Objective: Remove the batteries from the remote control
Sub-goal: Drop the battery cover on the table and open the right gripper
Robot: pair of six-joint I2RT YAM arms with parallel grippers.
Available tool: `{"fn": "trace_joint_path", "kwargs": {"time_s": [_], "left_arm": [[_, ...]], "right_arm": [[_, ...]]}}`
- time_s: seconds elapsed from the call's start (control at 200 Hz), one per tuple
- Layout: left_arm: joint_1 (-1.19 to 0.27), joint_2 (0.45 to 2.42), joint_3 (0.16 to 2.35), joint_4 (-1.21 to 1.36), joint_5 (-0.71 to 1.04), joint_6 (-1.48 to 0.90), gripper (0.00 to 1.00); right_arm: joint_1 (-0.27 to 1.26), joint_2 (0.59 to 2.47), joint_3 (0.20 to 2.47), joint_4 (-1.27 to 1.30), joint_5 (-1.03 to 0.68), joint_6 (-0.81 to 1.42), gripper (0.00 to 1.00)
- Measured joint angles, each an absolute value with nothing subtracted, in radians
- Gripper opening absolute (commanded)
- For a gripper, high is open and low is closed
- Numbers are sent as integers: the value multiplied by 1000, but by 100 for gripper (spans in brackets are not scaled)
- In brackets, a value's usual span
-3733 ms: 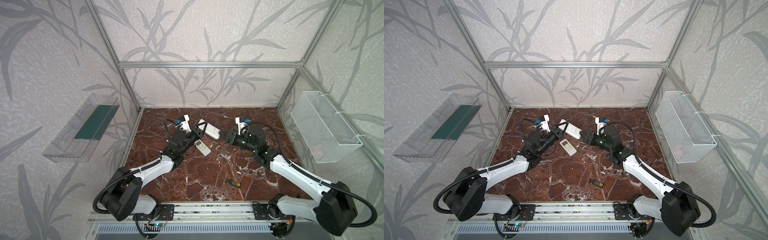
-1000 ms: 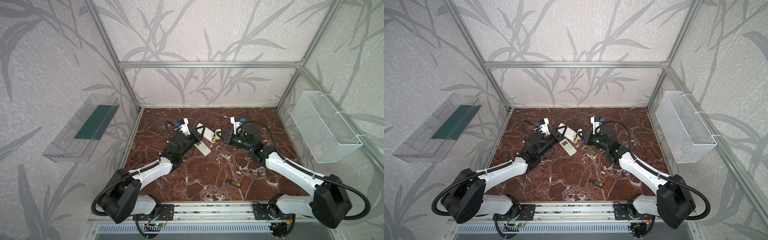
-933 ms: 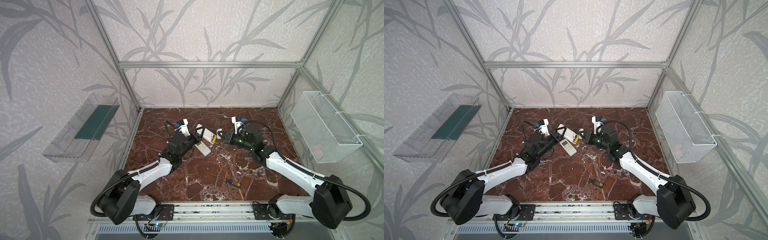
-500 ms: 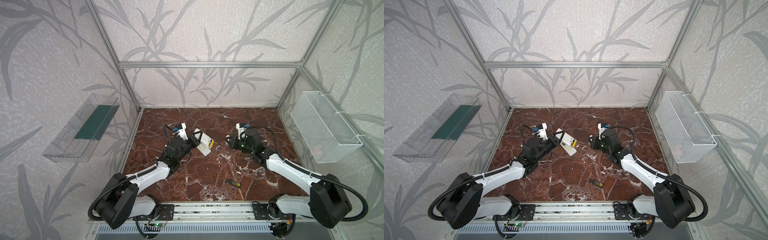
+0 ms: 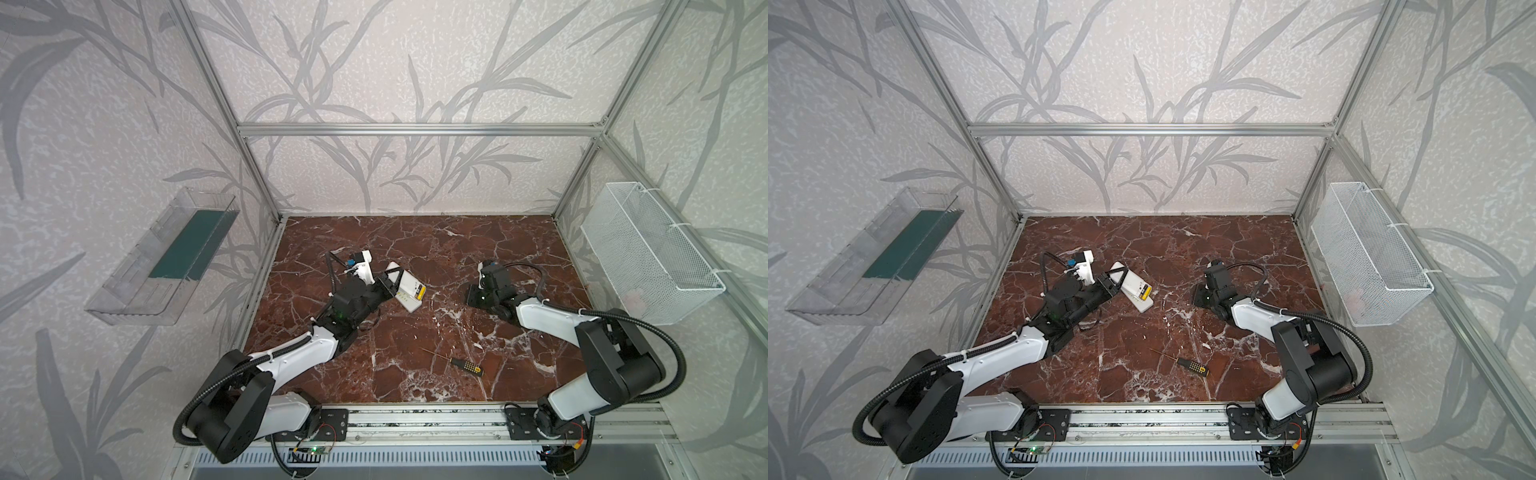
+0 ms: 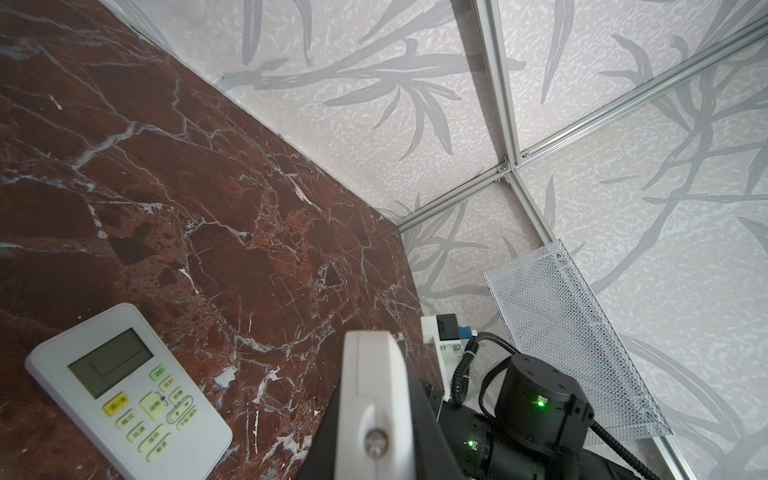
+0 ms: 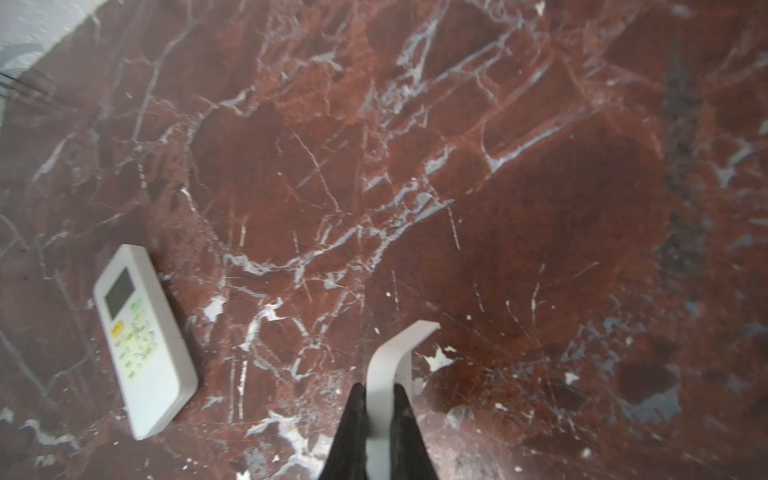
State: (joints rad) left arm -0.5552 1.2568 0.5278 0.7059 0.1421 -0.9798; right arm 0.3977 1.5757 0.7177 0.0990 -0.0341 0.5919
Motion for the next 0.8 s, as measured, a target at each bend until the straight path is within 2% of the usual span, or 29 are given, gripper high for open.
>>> {"fn": "trace_joint_path", "kwargs": {"time_s": [0.13,0.31,0.39,0.64,0.8], "left_arm": [[-555,1239,528,699,131,-971,0],[-555,1237,528,688,126,-968,0],[-555,1237,528,687,124,-967,0],[-555,1238,528,687,124,-961,0],[-554,1240,528,685,124,-961,0]], "right_arm": [[395,1624,752,84,-12,580,5],[395,1674,815,75,-13,566,22],[395,1679,823,71,-19,557,33],[395,1684,854,37,-54,541,44],[395,1680,862,28,-91,513,47]]}}
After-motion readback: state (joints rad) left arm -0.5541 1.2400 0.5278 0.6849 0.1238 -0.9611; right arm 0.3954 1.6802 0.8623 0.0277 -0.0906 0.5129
